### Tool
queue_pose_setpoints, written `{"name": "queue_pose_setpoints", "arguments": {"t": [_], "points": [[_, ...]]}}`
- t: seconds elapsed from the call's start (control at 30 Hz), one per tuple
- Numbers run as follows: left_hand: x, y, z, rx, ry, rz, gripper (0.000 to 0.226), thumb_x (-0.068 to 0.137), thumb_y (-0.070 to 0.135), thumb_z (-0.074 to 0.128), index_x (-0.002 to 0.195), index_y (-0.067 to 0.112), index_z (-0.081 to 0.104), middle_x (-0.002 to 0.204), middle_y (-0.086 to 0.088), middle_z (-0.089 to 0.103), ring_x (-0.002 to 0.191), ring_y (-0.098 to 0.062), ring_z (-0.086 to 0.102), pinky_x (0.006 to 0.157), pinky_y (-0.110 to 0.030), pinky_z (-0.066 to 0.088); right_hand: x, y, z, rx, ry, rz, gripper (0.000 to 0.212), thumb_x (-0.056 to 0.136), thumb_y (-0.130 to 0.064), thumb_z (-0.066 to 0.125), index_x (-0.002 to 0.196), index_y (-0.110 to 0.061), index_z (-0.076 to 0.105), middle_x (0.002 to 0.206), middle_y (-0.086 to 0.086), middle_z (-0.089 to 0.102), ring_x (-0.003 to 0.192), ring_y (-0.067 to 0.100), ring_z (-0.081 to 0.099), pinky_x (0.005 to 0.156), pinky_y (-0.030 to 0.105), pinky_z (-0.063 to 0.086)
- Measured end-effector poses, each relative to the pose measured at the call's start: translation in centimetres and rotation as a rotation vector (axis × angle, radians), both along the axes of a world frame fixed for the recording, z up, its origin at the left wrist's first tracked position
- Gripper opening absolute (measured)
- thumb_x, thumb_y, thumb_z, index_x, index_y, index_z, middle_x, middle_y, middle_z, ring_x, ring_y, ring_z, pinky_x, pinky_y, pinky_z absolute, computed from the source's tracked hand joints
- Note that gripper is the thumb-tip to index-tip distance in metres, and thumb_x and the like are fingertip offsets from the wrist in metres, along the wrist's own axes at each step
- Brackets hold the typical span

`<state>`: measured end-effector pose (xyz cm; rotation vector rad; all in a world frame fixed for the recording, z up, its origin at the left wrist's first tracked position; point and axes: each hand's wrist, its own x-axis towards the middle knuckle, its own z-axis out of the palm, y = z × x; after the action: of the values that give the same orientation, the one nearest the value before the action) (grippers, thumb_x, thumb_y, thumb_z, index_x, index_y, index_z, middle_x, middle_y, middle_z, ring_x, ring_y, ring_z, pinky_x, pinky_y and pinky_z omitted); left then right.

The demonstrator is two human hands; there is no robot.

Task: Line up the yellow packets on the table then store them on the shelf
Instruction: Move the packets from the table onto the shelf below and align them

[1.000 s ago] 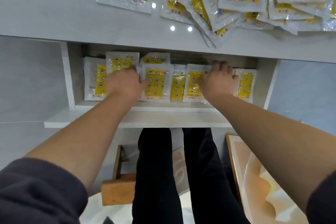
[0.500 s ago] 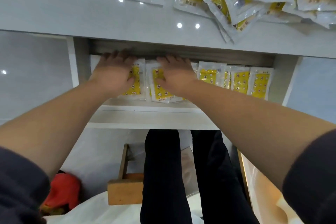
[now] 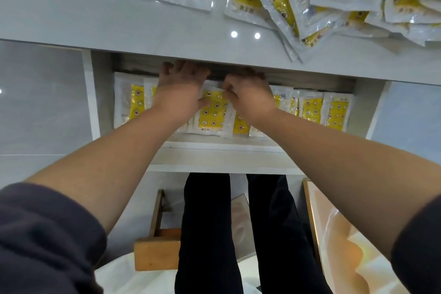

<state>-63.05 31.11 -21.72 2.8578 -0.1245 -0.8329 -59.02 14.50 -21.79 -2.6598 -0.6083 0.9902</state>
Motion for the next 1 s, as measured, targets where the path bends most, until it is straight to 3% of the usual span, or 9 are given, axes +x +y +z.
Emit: {"name": "queue_pose_setpoints", "arguments": {"t": [0.1, 0.27, 0.4, 0.5, 0.63, 0.73, 0.83, 0.93, 1.0], "points": [[0.0, -0.4, 0.4, -0.087, -0.015, -0.003, 0.057, 0.079, 0.052, 0.068, 0.125, 0.020, 0.055, 0.126, -0.010, 0.053, 0.119, -0.033, 0.045, 0.100, -0.045, 0.028, 0.7, -1.0, 0.8, 0.118, 0.163, -0.121, 0.012, 0.097, -0.019, 0.052, 0.105, -0.010, 0.056, 0.086, 0.004, 0.056, 0.079, 0.025, 0.054, 0.067, 0.030, 0.040], [1.0, -2.9, 1.1, -0.210, 0.058, 0.036, 0.054, 0.084, 0.053, 0.058, 0.129, 0.024, 0.049, 0.131, -0.007, 0.051, 0.122, -0.032, 0.044, 0.105, -0.046, 0.032, 2.7, -6.5, 2.8, 0.090, 0.258, -0.096, 0.012, 0.099, -0.014, 0.049, 0.106, -0.005, 0.054, 0.087, 0.001, 0.050, 0.078, 0.017, 0.046, 0.063, 0.022, 0.026], [2.1, -7.6, 1.6, -0.255, 0.114, -0.030, 0.053, 0.088, 0.046, 0.055, 0.135, 0.024, 0.045, 0.139, -0.007, 0.047, 0.128, -0.031, 0.041, 0.109, -0.044, 0.030, 3.8, -13.3, 2.6, -0.074, 0.189, -0.129, 0.019, 0.100, -0.016, 0.046, 0.114, -0.007, 0.055, 0.099, 0.008, 0.055, 0.088, 0.023, 0.050, 0.073, 0.027, 0.034], [2.9, -11.5, 1.6, -0.286, 0.152, -0.059, 0.057, 0.089, 0.040, 0.056, 0.141, 0.023, 0.039, 0.144, -0.006, 0.043, 0.132, -0.029, 0.038, 0.111, -0.041, 0.027, 4.0, -17.6, 1.5, -0.196, 0.161, -0.128, 0.014, 0.099, -0.015, 0.046, 0.111, -0.012, 0.054, 0.104, 0.014, 0.060, 0.092, 0.032, 0.057, 0.072, 0.032, 0.042], [3.3, -15.2, 0.5, -0.242, 0.199, -0.105, 0.063, 0.089, 0.034, 0.054, 0.145, 0.022, 0.031, 0.148, -0.007, 0.037, 0.134, -0.031, 0.034, 0.108, -0.042, 0.028, 4.0, -19.8, 0.5, -0.393, 0.130, -0.073, 0.013, 0.097, -0.020, 0.050, 0.109, -0.019, 0.055, 0.107, 0.011, 0.061, 0.093, 0.029, 0.056, 0.072, 0.030, 0.041], [3.6, -16.3, -0.2, -0.127, 0.170, -0.084, 0.063, 0.087, 0.035, 0.057, 0.144, 0.020, 0.033, 0.144, -0.010, 0.041, 0.129, -0.033, 0.039, 0.104, -0.044, 0.033, 4.3, -19.5, 0.8, -0.394, 0.114, -0.008, 0.028, 0.095, -0.029, 0.049, 0.120, -0.018, 0.051, 0.111, 0.013, 0.062, 0.101, 0.033, 0.058, 0.080, 0.035, 0.046], [3.7, -16.2, -0.7, -0.094, 0.171, -0.093, 0.062, 0.087, 0.036, 0.058, 0.141, 0.016, 0.036, 0.141, -0.010, 0.043, 0.128, -0.034, 0.041, 0.101, -0.044, 0.034, 4.2, -18.8, 0.6, -0.308, 0.125, 0.035, 0.054, 0.092, -0.037, 0.050, 0.142, -0.024, 0.036, 0.135, 0.008, 0.053, 0.122, 0.033, 0.050, 0.097, 0.040, 0.041], [3.2, -15.6, -0.7, -0.119, 0.219, -0.150, 0.065, 0.085, 0.032, 0.060, 0.143, 0.019, 0.034, 0.143, -0.009, 0.042, 0.131, -0.032, 0.038, 0.105, -0.044, 0.032, 3.0, -18.0, -0.4, -0.243, 0.141, 0.196, 0.057, 0.090, -0.038, 0.050, 0.143, -0.023, 0.035, 0.148, 0.004, 0.039, 0.134, 0.028, 0.038, 0.106, 0.044, 0.033], [3.2, -15.4, 0.3, -0.091, 0.240, -0.158, 0.070, 0.086, 0.029, 0.059, 0.147, 0.019, 0.028, 0.148, -0.009, 0.037, 0.135, -0.032, 0.034, 0.109, -0.046, 0.029, 2.5, -17.7, -0.1, -0.283, 0.097, 0.165, 0.058, 0.093, -0.037, 0.045, 0.147, -0.023, 0.030, 0.149, 0.006, 0.037, 0.136, 0.030, 0.035, 0.111, 0.047, 0.027]]}}
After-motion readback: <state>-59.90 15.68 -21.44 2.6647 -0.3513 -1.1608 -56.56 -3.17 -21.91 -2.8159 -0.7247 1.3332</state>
